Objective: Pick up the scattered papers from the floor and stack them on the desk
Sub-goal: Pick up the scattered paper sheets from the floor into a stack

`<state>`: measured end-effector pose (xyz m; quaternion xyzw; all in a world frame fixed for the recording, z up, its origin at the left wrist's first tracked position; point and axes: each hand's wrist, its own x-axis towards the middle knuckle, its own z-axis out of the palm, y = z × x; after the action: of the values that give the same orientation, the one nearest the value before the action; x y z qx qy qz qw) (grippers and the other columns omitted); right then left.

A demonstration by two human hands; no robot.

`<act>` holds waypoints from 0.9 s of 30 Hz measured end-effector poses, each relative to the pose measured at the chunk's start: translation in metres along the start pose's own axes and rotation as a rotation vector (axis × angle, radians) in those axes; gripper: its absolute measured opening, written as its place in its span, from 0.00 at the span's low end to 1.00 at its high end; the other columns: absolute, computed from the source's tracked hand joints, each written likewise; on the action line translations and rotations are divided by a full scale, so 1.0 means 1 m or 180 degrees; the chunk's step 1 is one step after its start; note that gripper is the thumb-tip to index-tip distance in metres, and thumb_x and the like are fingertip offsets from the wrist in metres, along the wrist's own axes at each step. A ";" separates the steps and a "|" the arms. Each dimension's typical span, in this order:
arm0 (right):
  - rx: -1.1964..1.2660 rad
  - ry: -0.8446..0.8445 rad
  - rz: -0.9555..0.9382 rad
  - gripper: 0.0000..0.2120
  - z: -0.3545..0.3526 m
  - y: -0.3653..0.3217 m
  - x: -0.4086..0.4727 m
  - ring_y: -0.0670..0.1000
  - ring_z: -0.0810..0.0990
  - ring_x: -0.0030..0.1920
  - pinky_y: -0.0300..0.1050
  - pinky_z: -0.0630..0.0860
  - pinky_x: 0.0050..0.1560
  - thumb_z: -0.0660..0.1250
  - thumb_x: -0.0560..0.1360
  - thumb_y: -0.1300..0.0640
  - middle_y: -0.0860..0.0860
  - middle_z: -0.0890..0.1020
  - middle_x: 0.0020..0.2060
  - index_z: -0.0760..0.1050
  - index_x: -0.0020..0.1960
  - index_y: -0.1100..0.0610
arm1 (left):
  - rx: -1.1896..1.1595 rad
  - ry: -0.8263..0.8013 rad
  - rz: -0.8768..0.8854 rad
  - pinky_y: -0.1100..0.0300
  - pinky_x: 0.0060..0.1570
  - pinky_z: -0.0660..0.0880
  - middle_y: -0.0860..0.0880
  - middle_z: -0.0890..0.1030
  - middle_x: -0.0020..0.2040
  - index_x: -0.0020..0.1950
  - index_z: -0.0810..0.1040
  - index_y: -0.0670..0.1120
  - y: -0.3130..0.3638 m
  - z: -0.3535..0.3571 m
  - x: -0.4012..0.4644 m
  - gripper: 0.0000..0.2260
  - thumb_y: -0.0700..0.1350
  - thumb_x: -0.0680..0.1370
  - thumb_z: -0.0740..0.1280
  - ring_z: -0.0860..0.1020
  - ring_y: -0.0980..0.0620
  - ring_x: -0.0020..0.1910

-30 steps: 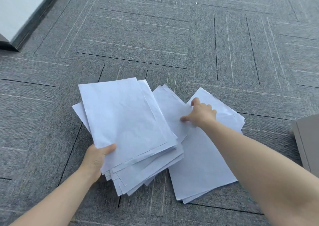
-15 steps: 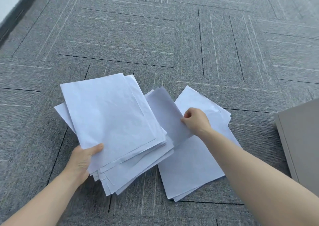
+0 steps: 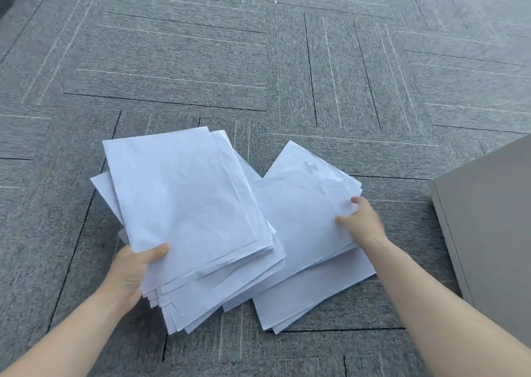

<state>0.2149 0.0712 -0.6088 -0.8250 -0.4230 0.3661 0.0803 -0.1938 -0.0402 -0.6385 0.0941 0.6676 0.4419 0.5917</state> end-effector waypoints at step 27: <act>-0.1436 0.0097 0.0124 0.40 0.024 -0.047 -0.002 0.61 0.74 0.65 0.55 0.65 0.62 0.74 0.64 0.33 0.57 0.80 0.59 0.66 0.65 0.56 | 0.0222 0.0131 -0.0011 0.44 0.62 0.72 0.43 0.83 0.55 0.54 0.80 0.42 0.000 0.000 -0.001 0.10 0.33 0.74 0.69 0.80 0.41 0.55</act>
<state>0.1681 0.0948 -0.6048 -0.8355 -0.4769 0.2512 -0.1069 -0.1929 -0.0409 -0.6379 0.1044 0.6948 0.4192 0.5750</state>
